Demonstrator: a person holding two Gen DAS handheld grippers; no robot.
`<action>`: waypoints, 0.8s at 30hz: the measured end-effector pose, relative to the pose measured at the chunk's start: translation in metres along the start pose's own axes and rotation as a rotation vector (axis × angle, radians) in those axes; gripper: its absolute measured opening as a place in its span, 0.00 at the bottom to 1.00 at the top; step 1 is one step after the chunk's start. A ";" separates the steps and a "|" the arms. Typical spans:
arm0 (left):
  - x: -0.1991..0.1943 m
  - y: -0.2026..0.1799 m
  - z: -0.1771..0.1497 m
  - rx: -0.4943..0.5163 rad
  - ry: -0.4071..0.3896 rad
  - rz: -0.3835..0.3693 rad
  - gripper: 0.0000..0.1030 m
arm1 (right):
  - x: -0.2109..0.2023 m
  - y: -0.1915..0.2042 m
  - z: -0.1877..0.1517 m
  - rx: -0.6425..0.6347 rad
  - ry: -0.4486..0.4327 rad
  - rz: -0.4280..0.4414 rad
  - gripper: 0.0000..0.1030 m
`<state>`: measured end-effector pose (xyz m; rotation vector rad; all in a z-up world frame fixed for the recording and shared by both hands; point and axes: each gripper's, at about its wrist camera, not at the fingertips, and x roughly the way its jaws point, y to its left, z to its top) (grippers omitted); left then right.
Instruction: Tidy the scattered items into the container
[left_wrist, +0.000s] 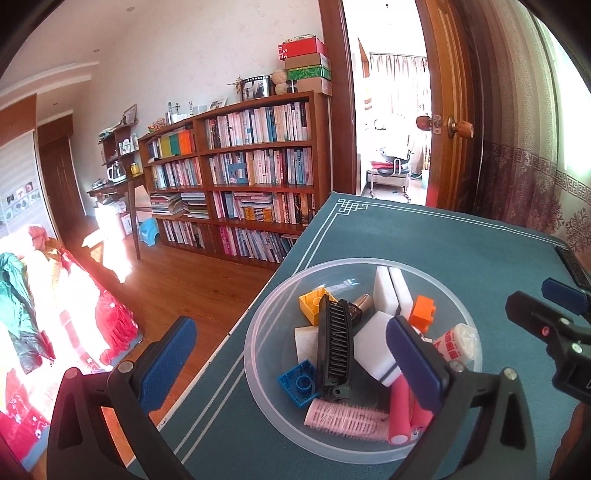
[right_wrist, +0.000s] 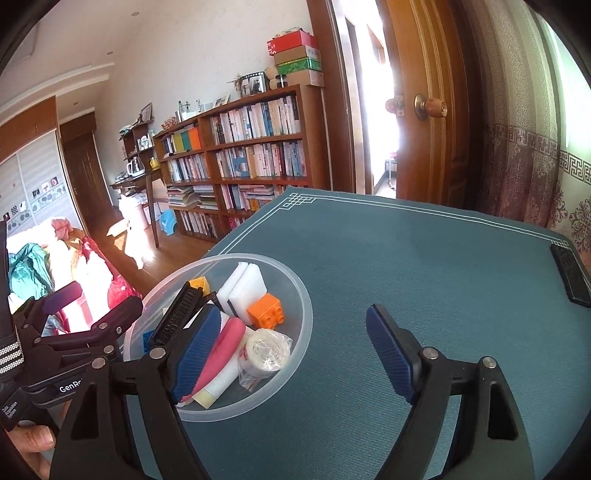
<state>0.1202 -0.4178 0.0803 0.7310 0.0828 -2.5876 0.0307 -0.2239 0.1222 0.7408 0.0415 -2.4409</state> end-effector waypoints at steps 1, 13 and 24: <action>-0.003 0.001 0.000 -0.003 -0.005 0.005 1.00 | -0.005 -0.001 0.001 0.006 -0.014 -0.008 0.81; -0.041 0.003 -0.006 -0.019 -0.096 0.142 1.00 | -0.074 0.026 -0.002 -0.099 -0.272 -0.078 1.00; -0.042 0.021 -0.026 -0.065 -0.030 0.142 1.00 | -0.047 0.016 -0.018 -0.008 -0.106 0.033 1.00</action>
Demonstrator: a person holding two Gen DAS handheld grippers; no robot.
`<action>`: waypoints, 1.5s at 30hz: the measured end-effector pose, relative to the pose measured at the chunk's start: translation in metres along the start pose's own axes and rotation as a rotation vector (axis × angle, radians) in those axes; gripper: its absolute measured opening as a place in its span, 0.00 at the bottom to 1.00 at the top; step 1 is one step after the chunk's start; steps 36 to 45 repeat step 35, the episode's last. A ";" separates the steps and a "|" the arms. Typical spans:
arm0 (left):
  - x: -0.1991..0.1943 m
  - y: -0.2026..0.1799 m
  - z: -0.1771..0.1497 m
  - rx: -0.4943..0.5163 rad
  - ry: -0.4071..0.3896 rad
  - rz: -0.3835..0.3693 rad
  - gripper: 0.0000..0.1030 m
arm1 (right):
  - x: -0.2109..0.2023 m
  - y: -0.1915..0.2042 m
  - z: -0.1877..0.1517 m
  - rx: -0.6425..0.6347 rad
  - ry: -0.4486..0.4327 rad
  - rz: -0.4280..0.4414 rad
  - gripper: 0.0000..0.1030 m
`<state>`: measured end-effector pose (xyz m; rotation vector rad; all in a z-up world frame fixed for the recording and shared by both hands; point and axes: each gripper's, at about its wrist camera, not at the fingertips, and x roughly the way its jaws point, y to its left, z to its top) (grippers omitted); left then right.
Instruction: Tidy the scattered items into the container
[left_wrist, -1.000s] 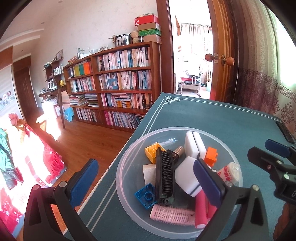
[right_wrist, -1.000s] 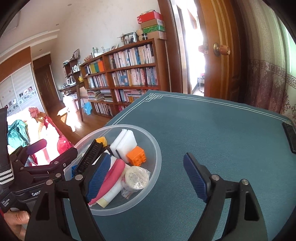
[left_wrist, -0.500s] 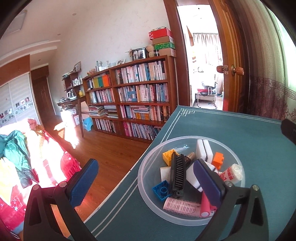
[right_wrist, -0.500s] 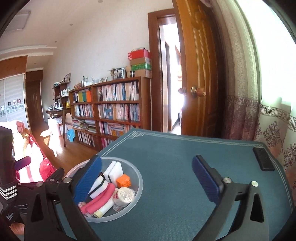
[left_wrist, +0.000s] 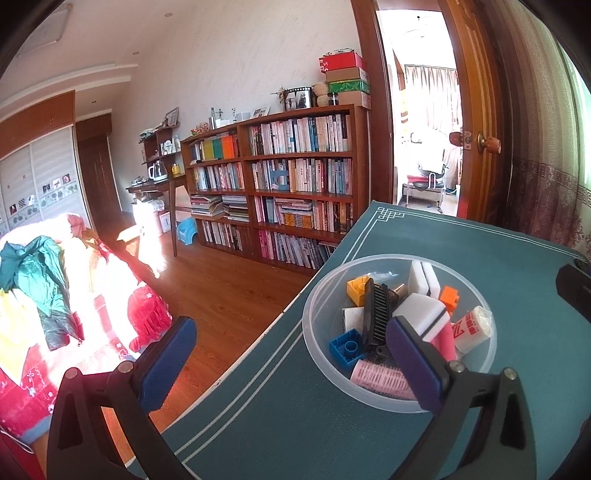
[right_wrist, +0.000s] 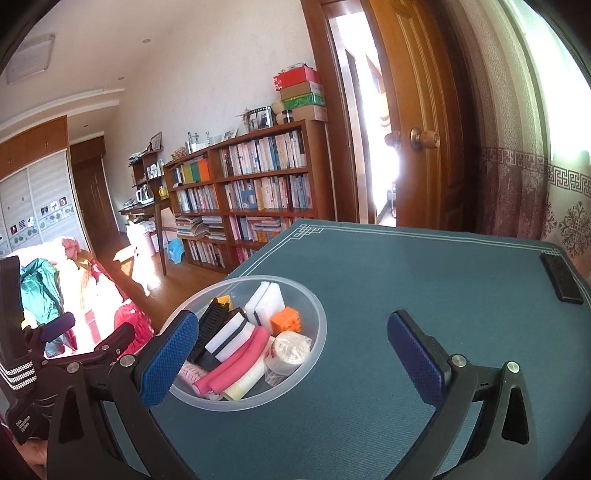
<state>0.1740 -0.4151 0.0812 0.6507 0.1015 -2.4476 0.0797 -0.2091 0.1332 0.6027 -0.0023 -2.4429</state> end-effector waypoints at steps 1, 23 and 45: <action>0.002 0.002 -0.002 -0.004 0.010 0.001 1.00 | 0.004 0.002 -0.003 -0.007 0.025 0.005 1.00; 0.025 0.010 -0.031 0.000 0.117 -0.007 1.00 | 0.040 0.027 -0.038 -0.116 0.206 0.009 1.00; 0.029 0.003 -0.037 0.018 0.163 -0.061 1.00 | 0.035 0.023 -0.033 -0.124 0.194 0.003 1.00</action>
